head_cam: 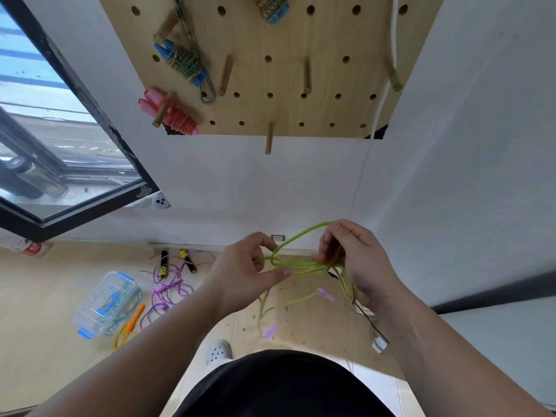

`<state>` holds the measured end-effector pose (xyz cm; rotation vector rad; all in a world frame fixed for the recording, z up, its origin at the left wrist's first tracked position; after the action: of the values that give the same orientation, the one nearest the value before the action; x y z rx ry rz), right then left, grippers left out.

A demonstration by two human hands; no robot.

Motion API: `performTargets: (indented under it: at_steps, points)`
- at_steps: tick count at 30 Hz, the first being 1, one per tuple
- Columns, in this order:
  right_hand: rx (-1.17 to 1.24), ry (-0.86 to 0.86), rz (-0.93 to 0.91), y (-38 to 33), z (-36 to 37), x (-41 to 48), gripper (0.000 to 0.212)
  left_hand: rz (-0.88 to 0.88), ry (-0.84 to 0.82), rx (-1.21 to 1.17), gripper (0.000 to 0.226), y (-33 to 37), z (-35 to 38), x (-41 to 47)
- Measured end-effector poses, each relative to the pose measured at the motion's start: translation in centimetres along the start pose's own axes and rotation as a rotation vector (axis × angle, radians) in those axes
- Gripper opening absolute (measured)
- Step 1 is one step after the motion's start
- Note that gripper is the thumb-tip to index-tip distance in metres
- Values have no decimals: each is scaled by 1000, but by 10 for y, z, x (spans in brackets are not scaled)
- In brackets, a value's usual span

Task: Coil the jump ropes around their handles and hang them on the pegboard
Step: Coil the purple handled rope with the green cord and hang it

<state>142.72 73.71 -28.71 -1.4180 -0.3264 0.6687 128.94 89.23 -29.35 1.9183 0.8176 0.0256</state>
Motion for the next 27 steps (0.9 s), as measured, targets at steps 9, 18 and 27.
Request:
performTargets:
  at_steps: [9,18,27]
  points:
    - [-10,112,31,-5,-25,10,29,65,139,298,42,17,-20,-2]
    - [-750,-145,-113,-1,-49,10,29,-37,357,-284,37,-3,-47,13]
    - [-422,430,345,89,-173,4,28,-47,847,-676,31,-2,-137,8]
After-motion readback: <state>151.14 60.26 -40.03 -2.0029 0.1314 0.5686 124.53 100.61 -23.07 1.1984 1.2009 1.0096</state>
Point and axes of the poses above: each hand's wrist, its own x-axis towards the middle knuckle, its own z-axis out of the palm, y = z × x, the point moved 5 cm from there along x, towards the middle knuckle, and after that the axes turned 7 degrees about -z, right-handed, at the moved point
